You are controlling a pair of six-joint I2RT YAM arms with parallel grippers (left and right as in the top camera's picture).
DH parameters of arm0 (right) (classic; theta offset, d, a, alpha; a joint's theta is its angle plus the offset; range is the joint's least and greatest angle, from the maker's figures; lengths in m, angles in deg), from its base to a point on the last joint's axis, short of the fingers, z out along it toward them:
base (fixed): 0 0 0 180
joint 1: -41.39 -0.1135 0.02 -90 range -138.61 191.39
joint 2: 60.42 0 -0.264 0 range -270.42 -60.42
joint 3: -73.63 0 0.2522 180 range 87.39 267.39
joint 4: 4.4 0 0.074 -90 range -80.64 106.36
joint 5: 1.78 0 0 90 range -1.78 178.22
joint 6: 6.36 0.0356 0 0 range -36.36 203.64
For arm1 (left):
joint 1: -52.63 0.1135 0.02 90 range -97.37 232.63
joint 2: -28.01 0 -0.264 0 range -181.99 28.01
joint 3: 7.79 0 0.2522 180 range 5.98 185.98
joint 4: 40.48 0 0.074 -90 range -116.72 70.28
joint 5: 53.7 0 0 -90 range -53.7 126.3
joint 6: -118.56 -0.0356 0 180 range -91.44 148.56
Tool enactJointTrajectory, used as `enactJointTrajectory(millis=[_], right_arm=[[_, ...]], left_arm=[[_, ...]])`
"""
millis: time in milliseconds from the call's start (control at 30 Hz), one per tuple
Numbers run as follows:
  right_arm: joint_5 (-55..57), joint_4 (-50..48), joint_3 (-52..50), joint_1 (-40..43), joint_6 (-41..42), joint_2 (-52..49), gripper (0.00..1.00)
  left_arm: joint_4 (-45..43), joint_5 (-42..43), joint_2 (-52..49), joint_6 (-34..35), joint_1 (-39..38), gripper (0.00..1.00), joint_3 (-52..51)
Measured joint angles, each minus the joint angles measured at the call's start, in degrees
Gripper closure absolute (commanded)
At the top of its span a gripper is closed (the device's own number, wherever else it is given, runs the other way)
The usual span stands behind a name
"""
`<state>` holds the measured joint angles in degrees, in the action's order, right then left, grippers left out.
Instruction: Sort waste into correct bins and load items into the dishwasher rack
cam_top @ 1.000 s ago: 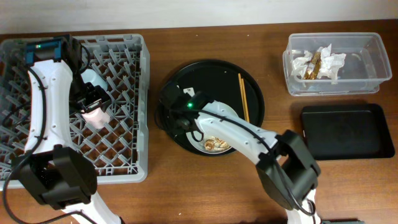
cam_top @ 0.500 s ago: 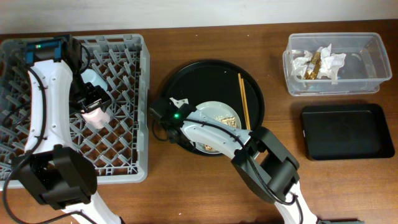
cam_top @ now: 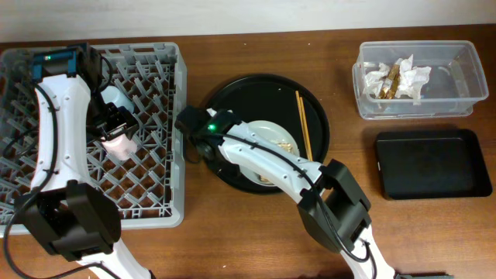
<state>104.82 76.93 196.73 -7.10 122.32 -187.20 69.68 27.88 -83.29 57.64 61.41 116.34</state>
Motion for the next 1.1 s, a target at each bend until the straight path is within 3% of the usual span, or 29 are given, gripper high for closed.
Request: enactJointTrajectory(millis=[500,800,967,1100], right_arm=[[14.2,20.9,0.9,2.4,11.0,0.0,0.96],[15.1,28.5,1.0,17.5,17.7,0.2,0.96],[14.6,28.2,1.0,26.6,18.1,6.4,0.96],[7.9,21.7,1.3,39.1,9.5,10.1,0.96]], left_arm=[[0.0,0.0,0.0,0.0,0.0,0.01,0.0],[0.0,0.0,0.0,0.0,0.0,0.01,0.0],[0.0,0.0,0.0,0.0,0.0,0.0,0.0],[0.0,0.0,0.0,0.0,0.0,0.0,0.0]])
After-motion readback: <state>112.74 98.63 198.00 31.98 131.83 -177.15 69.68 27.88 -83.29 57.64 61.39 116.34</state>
